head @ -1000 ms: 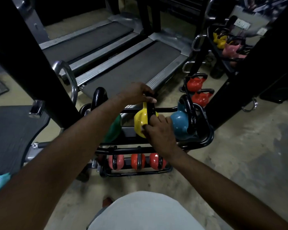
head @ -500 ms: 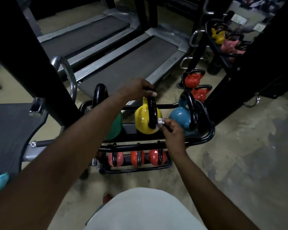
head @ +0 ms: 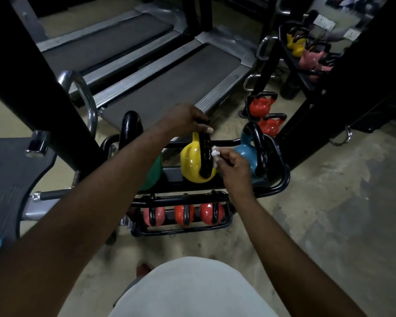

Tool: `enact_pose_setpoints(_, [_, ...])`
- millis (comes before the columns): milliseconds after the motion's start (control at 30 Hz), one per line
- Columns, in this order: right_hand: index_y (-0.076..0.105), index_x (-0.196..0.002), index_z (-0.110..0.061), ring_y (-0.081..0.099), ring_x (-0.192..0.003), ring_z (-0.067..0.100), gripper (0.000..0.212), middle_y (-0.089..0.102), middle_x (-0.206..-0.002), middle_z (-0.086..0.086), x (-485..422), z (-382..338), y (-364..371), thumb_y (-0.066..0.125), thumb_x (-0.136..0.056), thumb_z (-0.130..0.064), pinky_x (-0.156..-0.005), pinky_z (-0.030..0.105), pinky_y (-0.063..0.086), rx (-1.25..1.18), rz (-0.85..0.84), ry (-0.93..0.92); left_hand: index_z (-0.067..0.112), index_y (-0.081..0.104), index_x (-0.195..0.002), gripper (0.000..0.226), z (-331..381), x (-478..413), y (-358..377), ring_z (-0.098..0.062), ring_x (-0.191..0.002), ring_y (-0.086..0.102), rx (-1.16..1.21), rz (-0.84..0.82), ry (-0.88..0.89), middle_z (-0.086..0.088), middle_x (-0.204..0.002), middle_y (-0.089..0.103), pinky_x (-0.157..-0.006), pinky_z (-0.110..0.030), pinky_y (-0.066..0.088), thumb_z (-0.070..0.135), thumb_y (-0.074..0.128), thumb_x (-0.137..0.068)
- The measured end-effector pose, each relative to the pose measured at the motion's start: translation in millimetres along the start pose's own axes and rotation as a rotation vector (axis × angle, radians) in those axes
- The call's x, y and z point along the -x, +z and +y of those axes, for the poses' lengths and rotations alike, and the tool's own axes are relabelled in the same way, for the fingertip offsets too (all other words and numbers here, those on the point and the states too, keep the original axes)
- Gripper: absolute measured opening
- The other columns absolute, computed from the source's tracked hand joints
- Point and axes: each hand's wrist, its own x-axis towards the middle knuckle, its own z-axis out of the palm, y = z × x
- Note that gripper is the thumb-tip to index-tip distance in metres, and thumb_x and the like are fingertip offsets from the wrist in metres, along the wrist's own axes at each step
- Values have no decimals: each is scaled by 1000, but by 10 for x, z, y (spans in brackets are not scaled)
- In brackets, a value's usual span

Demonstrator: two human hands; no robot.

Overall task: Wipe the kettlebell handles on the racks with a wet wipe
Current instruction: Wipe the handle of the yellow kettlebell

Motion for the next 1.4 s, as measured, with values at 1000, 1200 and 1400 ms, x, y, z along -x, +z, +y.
enact_pose_setpoints(1000, [74,-97,-17,66,-82,7,11,72,-91,-7,-170,-211,24,69,-88,-14,-76,31,55,342,33,-130,21,75,-108,20,-337,-160,103,-4,-84,61,418,23,-130,6,-93,71,-81,-24,45,25,70,-89])
enact_pose_setpoints(1200, [65,-106,-3,66,-76,12,18,73,-85,2,-396,-134,-53,60,-91,5,-72,23,56,-242,-146,234,18,73,-111,26,-64,414,414,-12,-97,67,326,469,-52,-2,-107,73,-85,-22,52,26,71,-87])
enact_pose_setpoints(1400, [74,-101,-28,70,-95,13,22,75,-101,-2,-478,-175,-151,70,-87,-11,-89,42,57,156,-245,-91,15,63,-129,41,152,1213,1214,-22,-121,54,134,605,150,-8,-134,51,-95,-39,51,24,69,-90])
